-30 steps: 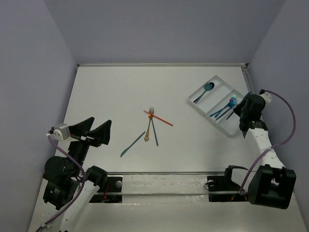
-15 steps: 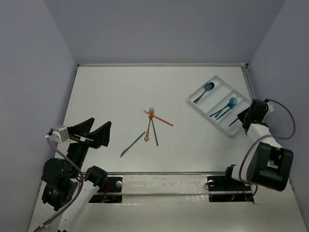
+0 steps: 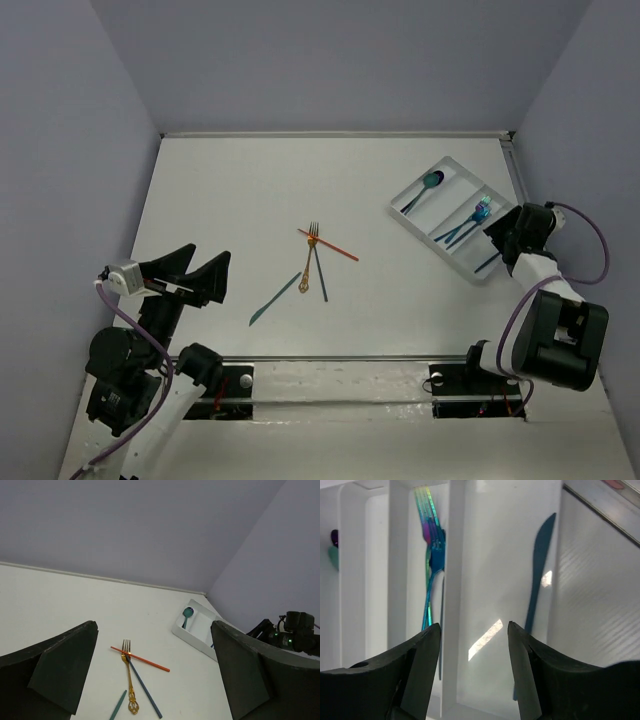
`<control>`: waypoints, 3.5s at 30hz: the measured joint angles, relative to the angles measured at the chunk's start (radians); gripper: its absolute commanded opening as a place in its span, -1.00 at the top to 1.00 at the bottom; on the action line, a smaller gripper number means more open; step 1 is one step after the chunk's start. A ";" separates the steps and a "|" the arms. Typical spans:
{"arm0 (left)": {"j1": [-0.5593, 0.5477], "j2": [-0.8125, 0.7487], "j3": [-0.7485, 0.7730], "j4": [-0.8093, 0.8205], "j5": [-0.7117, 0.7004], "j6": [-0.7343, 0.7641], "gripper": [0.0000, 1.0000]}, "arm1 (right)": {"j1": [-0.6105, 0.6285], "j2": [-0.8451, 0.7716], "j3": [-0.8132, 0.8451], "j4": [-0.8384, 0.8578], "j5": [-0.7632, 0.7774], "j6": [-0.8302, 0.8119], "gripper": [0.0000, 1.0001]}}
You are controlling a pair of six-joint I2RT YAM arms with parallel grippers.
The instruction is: Sort the eating utensils into containers
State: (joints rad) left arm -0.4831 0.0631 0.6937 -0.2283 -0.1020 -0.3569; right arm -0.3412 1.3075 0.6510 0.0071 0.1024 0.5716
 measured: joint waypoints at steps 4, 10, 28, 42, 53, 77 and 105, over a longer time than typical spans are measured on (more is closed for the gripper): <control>0.000 0.000 0.000 0.000 0.000 0.000 -0.98 | 0.023 -0.057 0.003 0.006 -0.128 -0.004 -0.21; 0.000 0.018 0.000 0.002 -0.008 0.000 -0.98 | 0.372 -0.121 0.039 0.058 -0.367 -0.089 -0.19; 0.066 0.161 0.000 -0.043 -0.194 -0.016 -0.98 | 1.243 0.542 0.647 -0.229 -0.458 -0.664 -0.19; 0.071 0.109 0.001 -0.039 -0.240 -0.013 -0.98 | 1.317 0.745 0.918 -0.459 -0.274 -0.887 -0.33; 0.071 0.102 0.001 -0.039 -0.239 -0.008 -0.98 | 1.378 0.843 0.989 -0.537 -0.242 -0.936 -0.23; 0.072 0.086 0.001 -0.039 -0.216 -0.009 -0.98 | 1.397 0.910 1.015 -0.351 -0.267 -0.814 1.00; 0.025 0.003 0.001 -0.030 -0.135 -0.010 -0.98 | 0.988 -0.117 0.054 0.256 0.351 -0.210 1.00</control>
State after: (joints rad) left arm -0.4583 0.0658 0.6945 -0.2581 -0.2367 -0.3668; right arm 0.6468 1.1904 0.7052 0.2626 0.4530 0.3614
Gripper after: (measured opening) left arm 0.989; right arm 0.038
